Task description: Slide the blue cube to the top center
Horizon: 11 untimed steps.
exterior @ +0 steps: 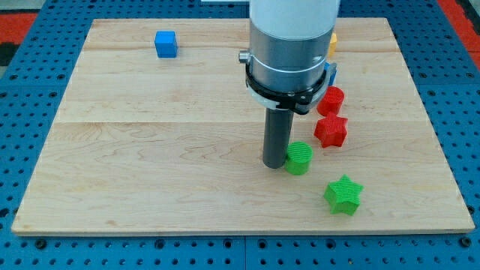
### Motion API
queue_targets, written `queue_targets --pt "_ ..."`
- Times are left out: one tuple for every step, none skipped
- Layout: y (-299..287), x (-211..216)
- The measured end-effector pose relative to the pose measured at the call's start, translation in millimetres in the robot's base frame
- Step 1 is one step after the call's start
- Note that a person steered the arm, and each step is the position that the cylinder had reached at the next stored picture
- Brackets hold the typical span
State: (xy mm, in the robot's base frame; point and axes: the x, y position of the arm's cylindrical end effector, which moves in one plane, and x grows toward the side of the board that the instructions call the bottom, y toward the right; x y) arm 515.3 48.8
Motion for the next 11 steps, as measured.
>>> queue_targets --pt "22 0" --pt "38 0" --pt "34 1" --pt "23 1" --pt "-77 -18" --pt "-122 -82" --pt "-143 -152" --pt "-161 -204" --pt "-216 -216" --pt "-202 -232" --pt "-185 -254"
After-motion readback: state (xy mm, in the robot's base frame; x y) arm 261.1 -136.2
